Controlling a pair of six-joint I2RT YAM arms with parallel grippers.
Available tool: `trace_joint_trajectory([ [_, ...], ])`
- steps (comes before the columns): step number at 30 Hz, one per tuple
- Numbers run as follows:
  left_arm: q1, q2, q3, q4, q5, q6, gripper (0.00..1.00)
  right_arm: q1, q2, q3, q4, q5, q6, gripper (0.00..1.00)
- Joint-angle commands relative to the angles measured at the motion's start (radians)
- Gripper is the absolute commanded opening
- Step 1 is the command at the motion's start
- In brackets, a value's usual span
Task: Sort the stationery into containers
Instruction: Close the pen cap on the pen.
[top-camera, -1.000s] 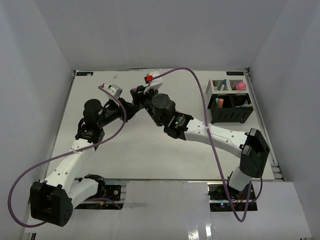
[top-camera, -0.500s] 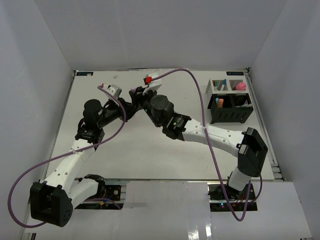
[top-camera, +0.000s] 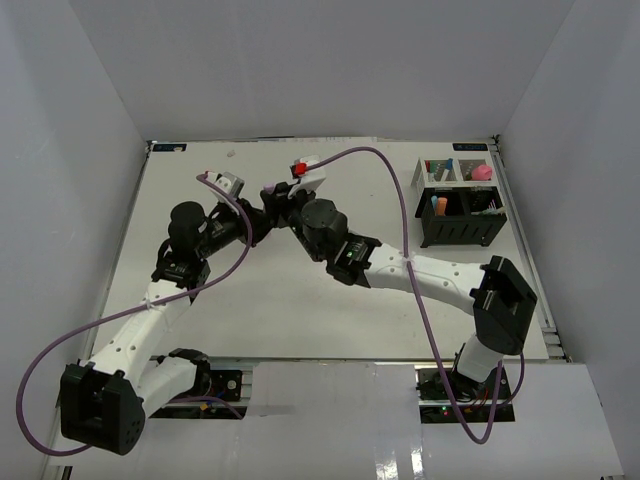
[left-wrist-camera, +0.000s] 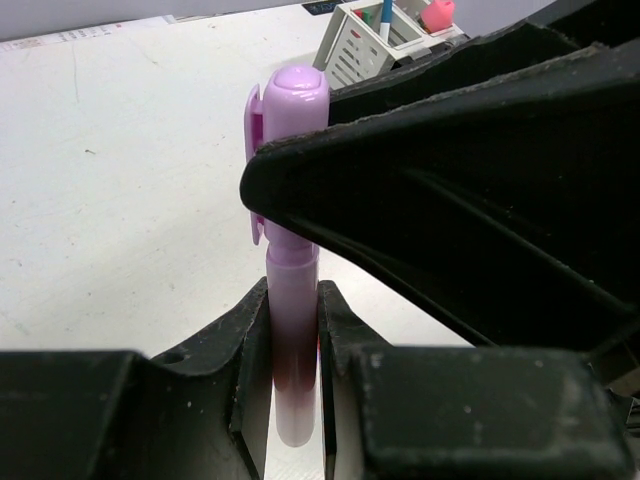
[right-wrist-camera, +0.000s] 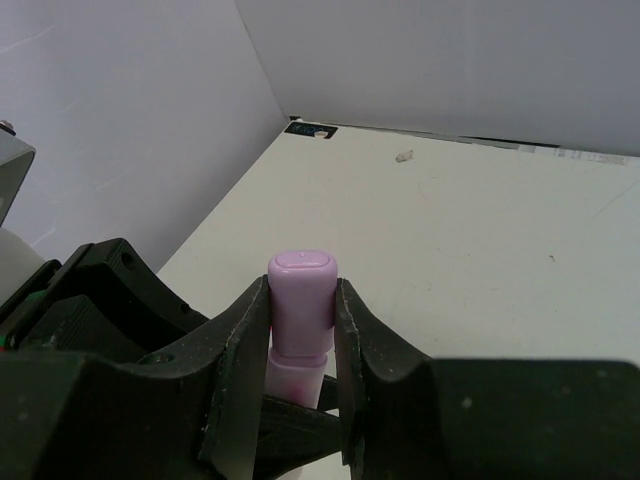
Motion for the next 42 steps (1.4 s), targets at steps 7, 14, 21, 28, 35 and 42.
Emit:
trace_joint_trajectory([
  [7, -0.001, -0.045, -0.014, 0.087, -0.024, -0.028, 0.11, 0.034, -0.027, -0.047, 0.056, -0.009, 0.077, 0.08],
  [14, -0.001, -0.065, -0.024, 0.113, -0.042, -0.034, 0.11, 0.060, -0.021, -0.089, 0.035, -0.020, 0.094, 0.08],
  [21, 0.010, -0.091, -0.026, 0.136, -0.056, -0.041, 0.09, 0.077, -0.024, -0.096, -0.094, -0.086, 0.095, 0.08],
  [28, 0.010, -0.097, -0.046, 0.258, -0.050, -0.096, 0.08, 0.097, -0.036, -0.141, -0.108, -0.130, 0.121, 0.08],
  [35, 0.010, -0.085, -0.015, 0.277, -0.028, -0.101, 0.08, 0.108, -0.010, -0.101, -0.249, -0.152, 0.112, 0.08],
  [42, 0.010, -0.054, 0.074, 0.225, -0.048, -0.010, 0.08, 0.109, -0.009, -0.060, -0.423, -0.193, 0.103, 0.08],
])
